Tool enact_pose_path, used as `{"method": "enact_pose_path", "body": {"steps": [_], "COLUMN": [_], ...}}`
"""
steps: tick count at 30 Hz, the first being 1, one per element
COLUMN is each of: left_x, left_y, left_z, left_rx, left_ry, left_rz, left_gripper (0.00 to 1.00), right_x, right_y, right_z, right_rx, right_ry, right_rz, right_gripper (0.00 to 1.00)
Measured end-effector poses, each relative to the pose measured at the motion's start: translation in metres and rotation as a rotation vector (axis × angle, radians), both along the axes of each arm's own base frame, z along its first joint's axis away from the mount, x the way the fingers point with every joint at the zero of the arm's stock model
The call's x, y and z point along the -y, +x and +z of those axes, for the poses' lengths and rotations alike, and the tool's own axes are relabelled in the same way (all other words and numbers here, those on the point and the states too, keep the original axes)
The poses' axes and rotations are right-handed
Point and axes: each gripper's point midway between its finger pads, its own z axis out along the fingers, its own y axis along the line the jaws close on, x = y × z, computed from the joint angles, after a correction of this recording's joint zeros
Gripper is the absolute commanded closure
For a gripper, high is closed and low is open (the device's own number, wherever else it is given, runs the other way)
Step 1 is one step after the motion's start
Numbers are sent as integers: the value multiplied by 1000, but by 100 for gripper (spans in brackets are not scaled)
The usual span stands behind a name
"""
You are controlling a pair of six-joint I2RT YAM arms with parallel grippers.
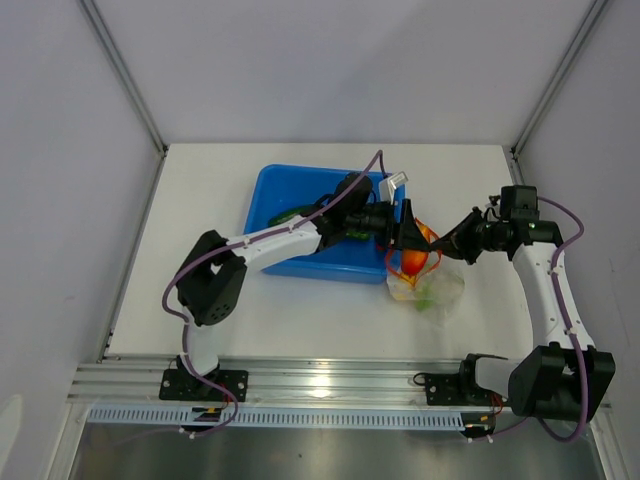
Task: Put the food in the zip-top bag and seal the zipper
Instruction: Place the fake fruit in the zipper food storage bag, then pick up the fake fruit from the bin.
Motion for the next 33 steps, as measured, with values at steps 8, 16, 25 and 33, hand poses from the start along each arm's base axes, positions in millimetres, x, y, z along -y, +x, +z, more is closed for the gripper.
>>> {"method": "enact_pose_path", "body": {"steps": [8,16,25,33], "left_x": [-13,-33,-82,-130], "left_y": [-5,7,101,167], "left_z": [-14,-3,28,-20], "left_rx": [32,125,251,180], "left_ry": [53,96,333,629], "left_rz": [-8,36,332,508], "left_gripper": [5,4,4,5], "right_x": [4,5,7,8], "right_y": [2,2,-3,-2], "right_z": [0,0,-2,-4], "right_rx": [0,0,-2,-4], "right_ry": [1,-1,-27,-36], "right_rz": [-15,-18,-12,-11], "right_gripper": [100,100,100,100]}}
